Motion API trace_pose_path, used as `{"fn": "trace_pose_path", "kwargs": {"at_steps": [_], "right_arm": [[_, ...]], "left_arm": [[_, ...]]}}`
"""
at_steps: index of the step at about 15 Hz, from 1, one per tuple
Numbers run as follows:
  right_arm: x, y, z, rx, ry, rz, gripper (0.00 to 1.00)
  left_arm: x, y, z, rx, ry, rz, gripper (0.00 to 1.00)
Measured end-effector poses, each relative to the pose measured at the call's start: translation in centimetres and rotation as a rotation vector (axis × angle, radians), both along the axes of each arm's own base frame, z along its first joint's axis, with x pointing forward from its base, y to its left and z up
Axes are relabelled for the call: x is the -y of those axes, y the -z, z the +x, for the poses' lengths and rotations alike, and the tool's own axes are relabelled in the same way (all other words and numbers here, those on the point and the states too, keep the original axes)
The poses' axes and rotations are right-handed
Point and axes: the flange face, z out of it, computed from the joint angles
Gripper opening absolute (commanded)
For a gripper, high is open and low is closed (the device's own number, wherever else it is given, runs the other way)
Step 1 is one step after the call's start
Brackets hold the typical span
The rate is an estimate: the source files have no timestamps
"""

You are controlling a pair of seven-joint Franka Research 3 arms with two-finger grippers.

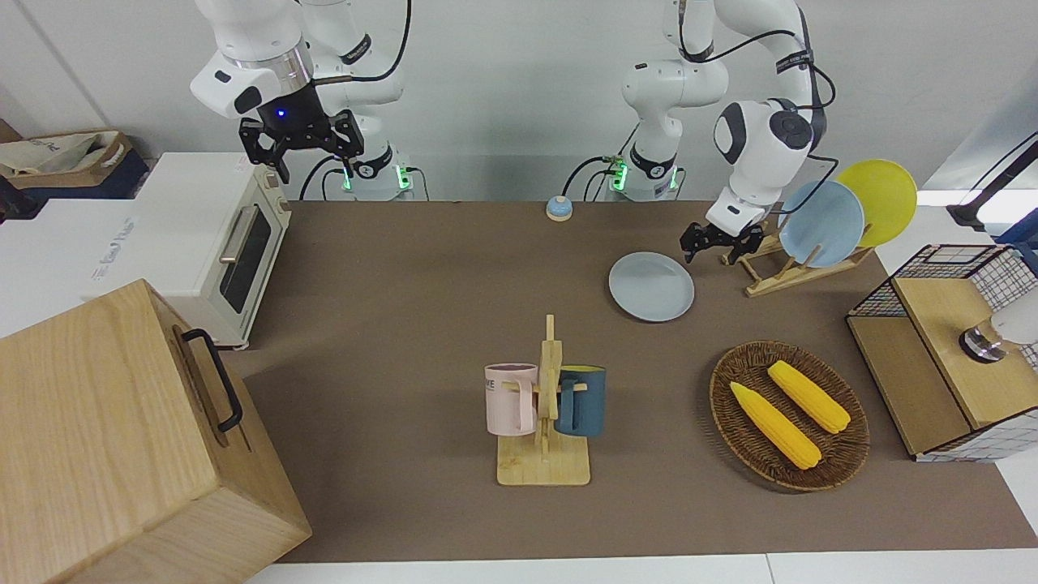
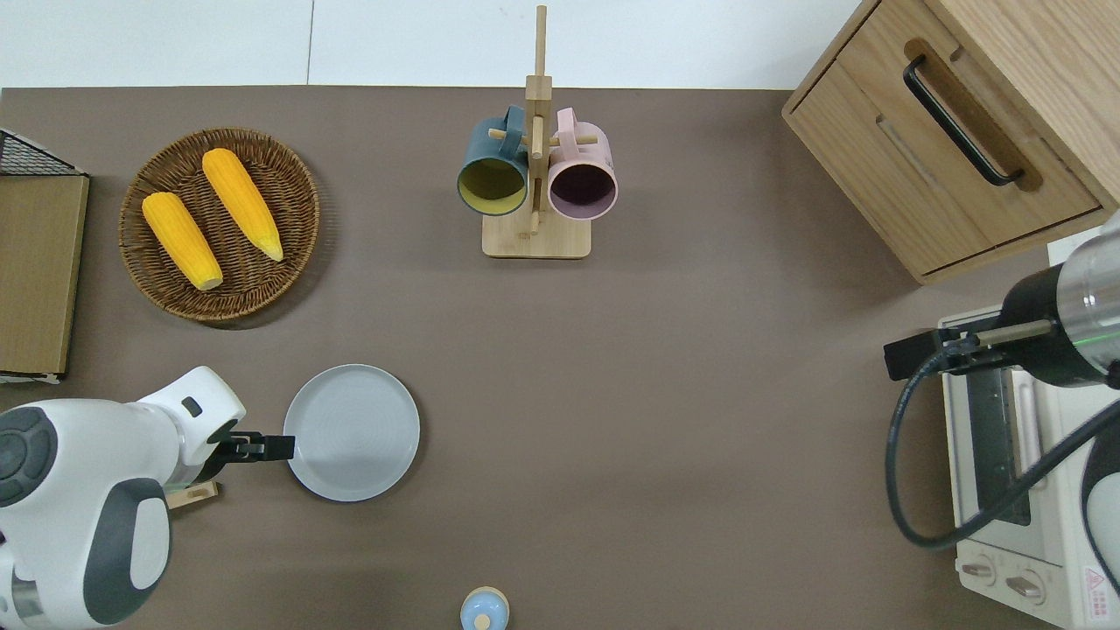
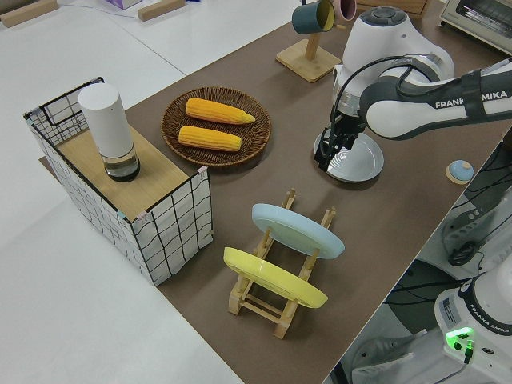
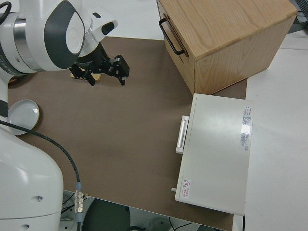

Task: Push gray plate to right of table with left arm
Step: 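Lower the left gripper against the gray plate's rim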

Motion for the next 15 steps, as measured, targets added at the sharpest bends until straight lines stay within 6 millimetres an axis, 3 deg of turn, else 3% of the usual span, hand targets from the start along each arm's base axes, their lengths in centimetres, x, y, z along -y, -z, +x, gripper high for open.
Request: {"fn": "trace_pose_path", "kwargs": {"at_steps": [6,12,15], "right_arm": [[0.0,0.0,0.0,0.000,0.000,0.000,0.983],[0.0,0.0,0.0,0.000,0.000,0.000,0.983],[0.0,0.0,0.0,0.000,0.000,0.000,0.983]], "left_arm": [[1.5,2.5,-1.2,0.054,-0.020,0.003,1.00],[1.7,5.3,-1.4,0.066,-0.037,0.004,0.99],[1.7,6.0,-1.3,0.061,-0.040,0.004,0.86]]}}
